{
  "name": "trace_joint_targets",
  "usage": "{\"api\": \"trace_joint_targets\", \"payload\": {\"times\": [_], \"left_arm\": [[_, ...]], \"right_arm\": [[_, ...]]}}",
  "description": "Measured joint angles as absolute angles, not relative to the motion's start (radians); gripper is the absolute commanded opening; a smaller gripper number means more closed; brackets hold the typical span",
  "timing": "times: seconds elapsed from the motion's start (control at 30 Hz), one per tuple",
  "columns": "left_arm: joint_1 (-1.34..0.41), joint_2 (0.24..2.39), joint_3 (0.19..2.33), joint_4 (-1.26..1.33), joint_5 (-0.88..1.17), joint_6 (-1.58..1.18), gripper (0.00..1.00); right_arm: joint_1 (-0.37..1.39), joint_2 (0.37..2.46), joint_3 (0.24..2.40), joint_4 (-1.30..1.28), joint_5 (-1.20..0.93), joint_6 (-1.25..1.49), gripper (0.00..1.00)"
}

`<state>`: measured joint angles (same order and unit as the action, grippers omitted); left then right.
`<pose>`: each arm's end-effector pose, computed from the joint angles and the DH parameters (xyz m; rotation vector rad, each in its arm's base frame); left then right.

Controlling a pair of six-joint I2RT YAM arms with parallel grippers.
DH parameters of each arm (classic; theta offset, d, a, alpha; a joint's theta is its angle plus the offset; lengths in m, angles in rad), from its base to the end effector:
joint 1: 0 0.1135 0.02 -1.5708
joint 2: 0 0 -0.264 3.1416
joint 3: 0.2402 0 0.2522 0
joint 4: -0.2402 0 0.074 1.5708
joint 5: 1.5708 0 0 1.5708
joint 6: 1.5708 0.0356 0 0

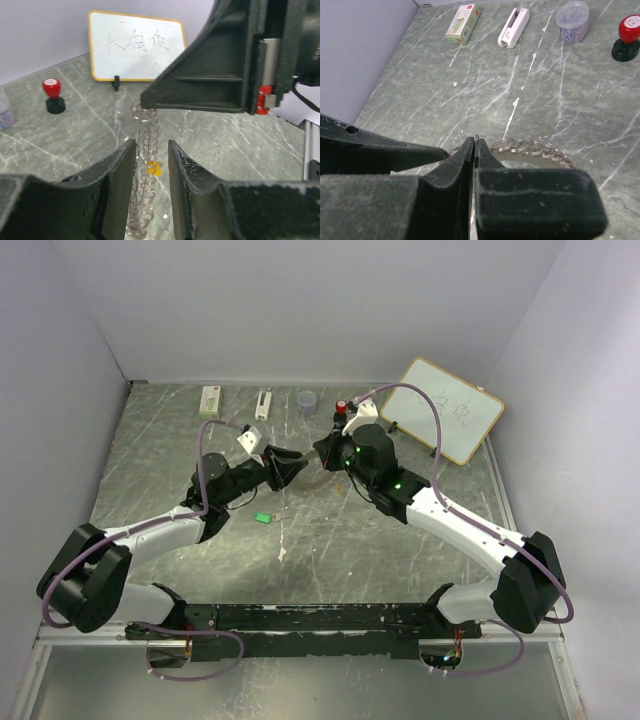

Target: Put the keys on the keyring

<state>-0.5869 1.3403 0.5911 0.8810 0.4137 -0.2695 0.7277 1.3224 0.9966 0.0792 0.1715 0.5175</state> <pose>0.2299 -0.1701 0.2616 0.5867 1.4120 -0.9886 0.2371 0.2031 0.3212 -0.0716 1.8732 0.7195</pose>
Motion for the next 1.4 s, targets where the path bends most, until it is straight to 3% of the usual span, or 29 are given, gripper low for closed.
{"api": "trace_joint_targets", "payload": {"times": [0.5,1.4], "left_arm": [[-0.632,1.389,0.658,0.834,0.315,-0.110,0.54],[-0.632,1.399,0.706,0.816,0.343,0.043,0.61]], "right_arm": [[0.727,1.294,0.997,0.073,0.155,0.509,0.00],[0.726,1.238,0.998,0.043,0.093,0.474,0.00]]}}
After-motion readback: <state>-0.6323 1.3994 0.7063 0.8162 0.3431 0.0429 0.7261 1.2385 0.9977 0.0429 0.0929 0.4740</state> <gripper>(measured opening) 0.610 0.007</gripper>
